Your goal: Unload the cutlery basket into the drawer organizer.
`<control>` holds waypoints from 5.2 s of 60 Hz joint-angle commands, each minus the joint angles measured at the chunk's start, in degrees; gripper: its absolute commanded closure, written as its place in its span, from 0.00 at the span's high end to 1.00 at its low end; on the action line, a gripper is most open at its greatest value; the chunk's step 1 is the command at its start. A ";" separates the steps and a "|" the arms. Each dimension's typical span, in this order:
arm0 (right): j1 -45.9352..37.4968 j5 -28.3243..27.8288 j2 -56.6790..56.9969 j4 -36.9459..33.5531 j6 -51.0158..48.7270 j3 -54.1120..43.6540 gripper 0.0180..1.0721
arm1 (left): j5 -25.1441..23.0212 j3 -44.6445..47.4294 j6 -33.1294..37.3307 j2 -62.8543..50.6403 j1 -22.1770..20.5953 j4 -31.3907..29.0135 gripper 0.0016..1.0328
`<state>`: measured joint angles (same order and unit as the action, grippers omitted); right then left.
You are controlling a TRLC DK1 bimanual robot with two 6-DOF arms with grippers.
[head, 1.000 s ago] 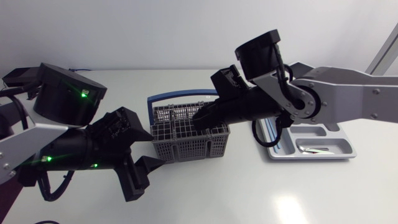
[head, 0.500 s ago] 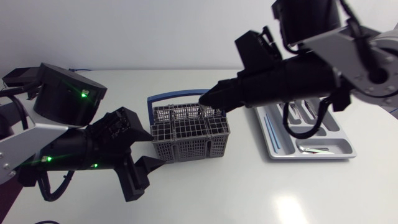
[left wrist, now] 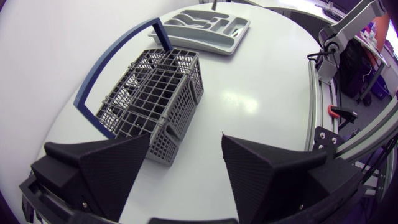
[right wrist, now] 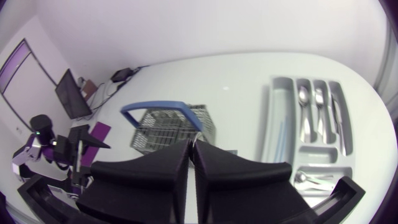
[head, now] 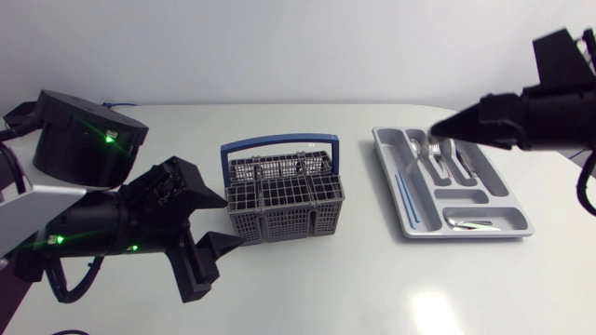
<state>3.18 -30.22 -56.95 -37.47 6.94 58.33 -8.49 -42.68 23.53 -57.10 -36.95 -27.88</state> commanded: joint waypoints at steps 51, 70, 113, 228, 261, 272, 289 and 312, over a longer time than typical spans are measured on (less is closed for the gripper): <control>-17.07 29.43 -22.42 37.47 -26.98 -26.07 0.06 | 0.14 2.51 2.75 2.70 6.19 -1.13 0.95; -10.21 34.00 -28.31 41.87 -23.02 -26.51 0.47 | -0.82 3.92 5.21 3.84 10.93 -1.13 0.95; 13.34 33.82 -15.56 25.87 -6.59 -14.56 0.95 | -4.87 6.38 9.25 -3.98 25.35 7.22 0.95; 27.05 40.06 -34.37 27.45 1.76 -5.15 0.95 | -3.64 -10.85 5.56 -34.39 19.55 18.91 0.95; 27.23 41.73 -32.44 27.19 0.97 -6.38 0.95 | -2.23 -10.41 5.74 -33.51 19.81 18.30 0.95; 24.51 42.26 -30.33 27.19 -0.35 -7.52 0.95 | -2.23 -9.00 6.27 -30.88 23.06 17.60 0.95; 14.75 41.47 -24.61 27.54 -5.97 -8.58 0.95 | -2.85 -6.19 7.23 -23.23 29.74 15.93 0.95; 0.25 34.79 -14.16 30.00 -12.04 -14.56 0.95 | -4.43 -1.09 6.44 -9.78 37.56 14.87 0.96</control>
<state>5.39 5.61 -73.45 -8.43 -3.14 46.24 -12.21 -46.17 30.44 -69.30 -0.38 -12.56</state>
